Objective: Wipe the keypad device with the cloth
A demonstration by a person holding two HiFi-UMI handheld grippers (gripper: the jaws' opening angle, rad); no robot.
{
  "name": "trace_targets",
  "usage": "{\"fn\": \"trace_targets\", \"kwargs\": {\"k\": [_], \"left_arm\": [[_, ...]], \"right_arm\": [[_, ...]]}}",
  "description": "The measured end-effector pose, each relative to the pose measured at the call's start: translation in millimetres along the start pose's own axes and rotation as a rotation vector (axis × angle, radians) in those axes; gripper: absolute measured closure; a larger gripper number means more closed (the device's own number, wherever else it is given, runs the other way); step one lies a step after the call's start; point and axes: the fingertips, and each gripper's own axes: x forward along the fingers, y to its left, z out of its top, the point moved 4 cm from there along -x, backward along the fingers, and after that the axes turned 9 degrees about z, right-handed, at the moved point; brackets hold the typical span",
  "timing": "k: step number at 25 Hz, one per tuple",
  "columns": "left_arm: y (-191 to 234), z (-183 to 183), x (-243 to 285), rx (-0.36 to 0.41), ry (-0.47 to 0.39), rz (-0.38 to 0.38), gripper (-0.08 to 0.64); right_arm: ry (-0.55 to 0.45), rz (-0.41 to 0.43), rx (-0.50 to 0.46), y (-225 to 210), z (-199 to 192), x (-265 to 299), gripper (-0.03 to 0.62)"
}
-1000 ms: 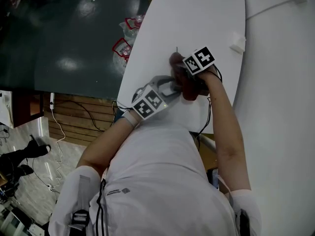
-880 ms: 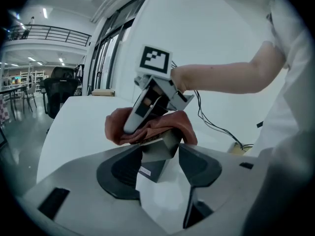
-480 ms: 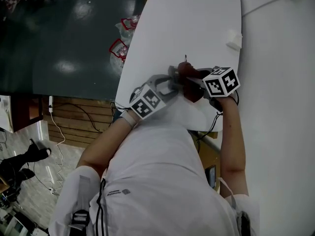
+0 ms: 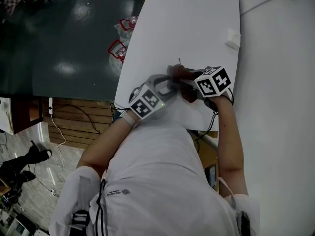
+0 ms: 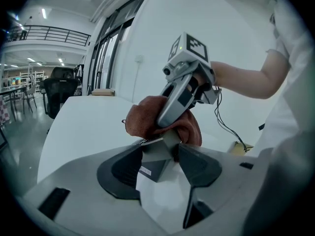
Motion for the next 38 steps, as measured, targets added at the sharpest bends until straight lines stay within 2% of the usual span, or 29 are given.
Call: {"fn": "trace_targets", "kwargs": {"k": [7,15,22,25,29,38], "left_arm": [[0.2,0.7,-0.4,0.002,0.000,0.003,0.324],[0.0,-3.6,-1.0,-0.006,0.004,0.011,0.324],[-1.2,-2.6,-0.4,-0.012,0.008,0.007,0.324],[-1.7,-2.9,-0.8,-0.018,0.003,0.008,0.324],[-2.0,-1.7,-0.6,-0.016,-0.002,0.007,0.324],[-1.6,-0.6,0.2,-0.024,-0.004,0.007,0.324]], "right_arm": [[0.081,0.024,0.028,-13.6,11.2,10.0,0.509],[0.125,0.021,0.087,-42.9,18.4,31.1,0.509],[0.212,0.003,0.059,-54.9,23.0,47.3,0.509],[0.186,0.031,0.065,-56.0,22.7,48.5,0.509],[0.098,0.088,0.143,-61.2,20.6,46.2,0.509],[0.109,0.139,0.203,-66.9,20.8,48.3,0.508]]}}
